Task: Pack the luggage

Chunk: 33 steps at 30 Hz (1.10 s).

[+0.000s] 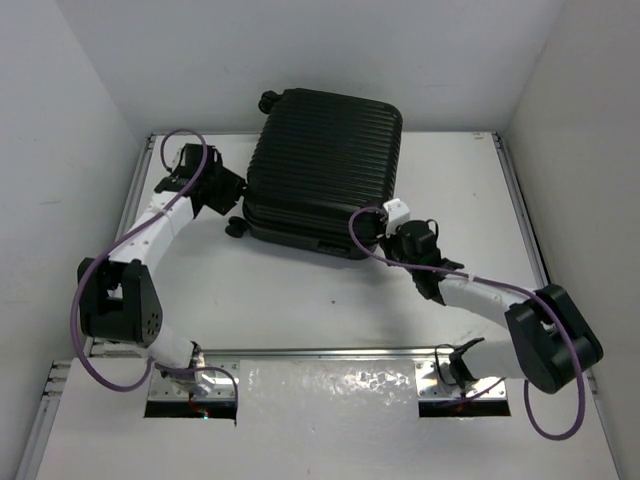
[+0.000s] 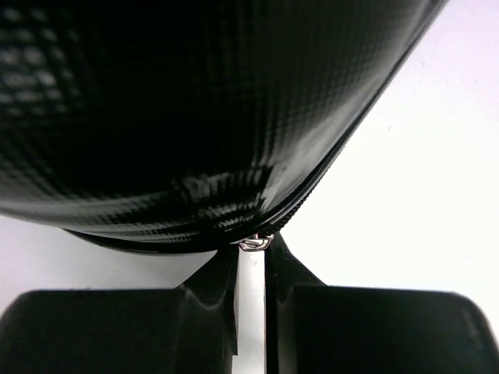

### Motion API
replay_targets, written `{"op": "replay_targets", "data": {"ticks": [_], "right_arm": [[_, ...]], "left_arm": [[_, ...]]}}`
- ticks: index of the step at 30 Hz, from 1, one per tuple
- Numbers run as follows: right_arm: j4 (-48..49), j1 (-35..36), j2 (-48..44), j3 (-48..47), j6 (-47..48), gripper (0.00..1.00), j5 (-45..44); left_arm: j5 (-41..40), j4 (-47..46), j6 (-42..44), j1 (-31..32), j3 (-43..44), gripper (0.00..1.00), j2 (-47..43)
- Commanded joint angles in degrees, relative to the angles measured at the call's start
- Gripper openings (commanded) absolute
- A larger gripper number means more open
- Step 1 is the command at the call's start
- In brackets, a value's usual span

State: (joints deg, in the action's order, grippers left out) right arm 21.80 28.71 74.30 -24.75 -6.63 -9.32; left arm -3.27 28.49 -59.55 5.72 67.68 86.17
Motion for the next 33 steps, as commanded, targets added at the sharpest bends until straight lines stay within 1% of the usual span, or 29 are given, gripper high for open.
{"op": "replay_targets", "data": {"ticks": [1,3,5,6,7,8,9,10,12,14,15,17,19,20,22,23,24,25,26,28,29,30,32,33], "right_arm": [[6.1,-6.3,1.3,-6.1,6.2,0.00,-2.6],[5.4,-9.0,3.4,-9.2,8.5,0.00,2.5],[3.3,-11.9,8.3,-12.5,9.6,0.00,5.3],[2.6,-12.9,10.0,-15.9,9.7,0.00,8.4],[2.0,-13.9,13.2,-17.4,9.6,0.00,9.1],[2.3,-16.2,14.3,-19.3,8.9,0.00,11.6],[3.0,-17.2,15.2,-20.1,8.2,0.00,16.2],[3.9,-18.7,16.1,-20.6,7.8,0.00,18.3],[6.1,-19.1,18.8,-23.3,8.5,0.00,21.1],[2.9,-19.1,22.9,-27.1,9.9,0.00,22.9],[1.6,-19.1,24.4,-31.5,10.2,0.00,23.5],[-0.1,-19.3,28.4,-36.3,10.7,0.00,24.8],[-0.1,-19.8,30.5,-38.6,10.2,0.00,26.0],[-1.9,-20.0,31.4,-40.8,9.5,0.00,28.1],[-5.0,-20.4,31.7,-40.8,8.9,0.00,30.4],[-4.8,-20.4,31.0,-39.8,9.0,0.03,32.5],[-4.4,-20.4,28.7,-35.8,9.2,0.11,33.9],[-3.8,-20.5,27.5,-33.5,9.2,0.24,34.7],[-2.6,-20.6,26.3,-29.5,8.1,0.28,35.6],[-0.9,-20.8,23.2,-25.8,7.3,0.37,38.5],[0.3,-20.8,22.2,-22.1,7.1,0.44,39.3],[1.3,-20.8,21.4,-20.3,7.1,0.45,41.6],[6.2,-20.6,19.9,-16.9,4.1,0.55,42.4],[8.1,-20.5,20.1,-16.5,2.9,0.56,44.5]], "left_arm": [[-8.1,3.0,4.7,-0.8,2.5,0.00,4.1],[-8.9,2.8,3.5,-0.8,3.7,0.00,5.8],[-10.0,3.8,2.7,-0.9,6.5,0.00,8.5],[-10.0,4.2,2.2,-0.8,7.5,0.00,9.4],[-10.2,4.5,1.9,-0.8,9.3,0.00,10.3],[-11.0,4.9,1.1,-0.8,10.0,0.00,11.9],[-11.3,5.0,0.7,-0.8,10.9,0.00,12.6],[-12.0,5.3,0.3,-0.8,12.8,0.00,14.3],[-14.1,7.5,-0.6,-0.9,15.4,0.00,16.1],[-14.9,8.2,-1.1,-0.9,17.7,0.00,17.9],[-15.1,8.0,-1.6,-0.8,18.0,0.00,18.2],[-15.4,8.0,-2.1,-0.9,19.5,0.00,19.8],[-14.9,8.3,-2.1,-0.8,21.4,0.00,21.6],[-14.2,8.5,-1.7,-0.8,21.8,0.00,22.0],[-13.6,7.4,-1.4,-0.8,21.8,0.00,22.5],[-14.1,7.2,-1.3,-0.8,21.9,0.00,22.4],[-14.9,7.2,-1.2,-1.0,22.3,0.00,22.5],[-15.9,7.4,-1.0,-1.1,23.7,0.00,23.0],[-17.1,7.8,0.2,-1.3,24.6,0.00,23.5],[-17.5,8.6,1.3,-1.8,27.9,0.00,25.3],[-17.1,8.6,3.0,-1.9,28.9,0.00,26.0],[-17.2,9.4,3.2,-1.9,31.3,0.00,26.7],[-17.0,10.4,3.7,-1.9,32.6,0.00,28.2],[-16.7,10.4,3.8,-1.9,32.7,0.00,28.2]]}}
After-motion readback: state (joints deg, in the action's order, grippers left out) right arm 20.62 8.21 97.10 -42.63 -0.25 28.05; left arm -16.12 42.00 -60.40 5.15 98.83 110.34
